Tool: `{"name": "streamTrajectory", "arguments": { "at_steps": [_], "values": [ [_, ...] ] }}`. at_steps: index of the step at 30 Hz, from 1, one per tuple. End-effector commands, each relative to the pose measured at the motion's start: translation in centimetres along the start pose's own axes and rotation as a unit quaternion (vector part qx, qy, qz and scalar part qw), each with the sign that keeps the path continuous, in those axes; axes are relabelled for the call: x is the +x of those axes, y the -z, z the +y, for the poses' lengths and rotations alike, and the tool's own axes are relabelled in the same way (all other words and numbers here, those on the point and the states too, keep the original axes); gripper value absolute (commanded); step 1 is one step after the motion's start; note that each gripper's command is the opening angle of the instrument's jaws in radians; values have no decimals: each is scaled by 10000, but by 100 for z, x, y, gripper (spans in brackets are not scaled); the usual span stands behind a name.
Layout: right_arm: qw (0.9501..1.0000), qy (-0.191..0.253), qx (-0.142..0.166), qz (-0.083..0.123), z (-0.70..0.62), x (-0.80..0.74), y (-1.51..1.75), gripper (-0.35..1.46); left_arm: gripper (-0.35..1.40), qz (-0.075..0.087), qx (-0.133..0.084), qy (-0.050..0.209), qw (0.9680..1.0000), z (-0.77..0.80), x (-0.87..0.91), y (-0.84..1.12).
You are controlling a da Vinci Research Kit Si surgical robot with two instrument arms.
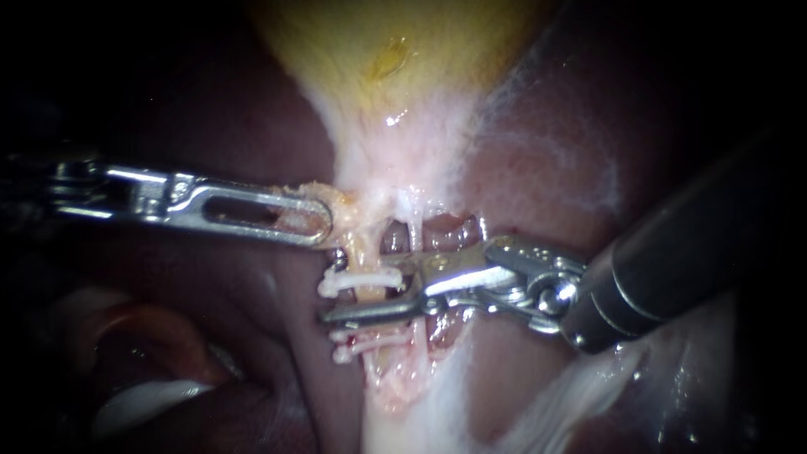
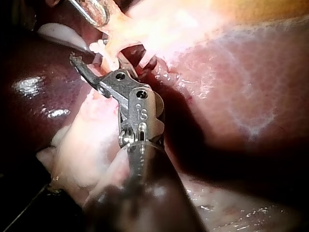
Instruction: Going back third clip left tube
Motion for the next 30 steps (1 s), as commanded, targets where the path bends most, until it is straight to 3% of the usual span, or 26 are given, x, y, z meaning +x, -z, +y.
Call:
{"name": "streamTrajectory", "arguments": {
  "at_steps": [1,9,19,30],
  "values": [
    [10000,49,-9,-3,1,-1,1,50,-35,1,2,-1,10000,0,0,0],
    [9995,315,-60,-6,2,-5,15,50,-35,1,2,-2,10000,0,0,0],
    [9985,516,-173,3,13,-14,50,50,-35,2,3,-3,10000,0,0,1],
    [9935,1130,-147,-30,-4,5,144,50,-35,7,7,-7,10000,2,1,2]
  ]
}}
